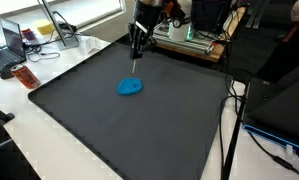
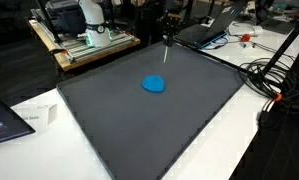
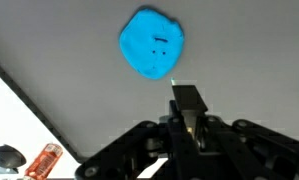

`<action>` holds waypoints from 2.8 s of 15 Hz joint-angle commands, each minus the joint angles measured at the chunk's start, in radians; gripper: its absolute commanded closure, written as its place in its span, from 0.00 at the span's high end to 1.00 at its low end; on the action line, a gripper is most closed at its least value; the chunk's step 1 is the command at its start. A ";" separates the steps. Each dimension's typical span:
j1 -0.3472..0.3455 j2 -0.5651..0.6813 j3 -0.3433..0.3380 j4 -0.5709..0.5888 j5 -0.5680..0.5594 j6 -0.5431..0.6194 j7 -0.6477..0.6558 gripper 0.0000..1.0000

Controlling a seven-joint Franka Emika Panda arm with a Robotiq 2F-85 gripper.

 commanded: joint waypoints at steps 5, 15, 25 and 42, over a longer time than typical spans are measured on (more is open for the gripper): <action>0.283 0.114 -0.246 0.083 -0.023 0.030 0.108 0.03; 0.570 0.292 -0.559 0.229 0.082 0.037 0.105 0.03; 0.592 0.378 -0.585 0.250 0.054 0.054 0.113 0.03; 0.354 0.231 -0.382 0.238 0.053 0.053 -0.029 0.03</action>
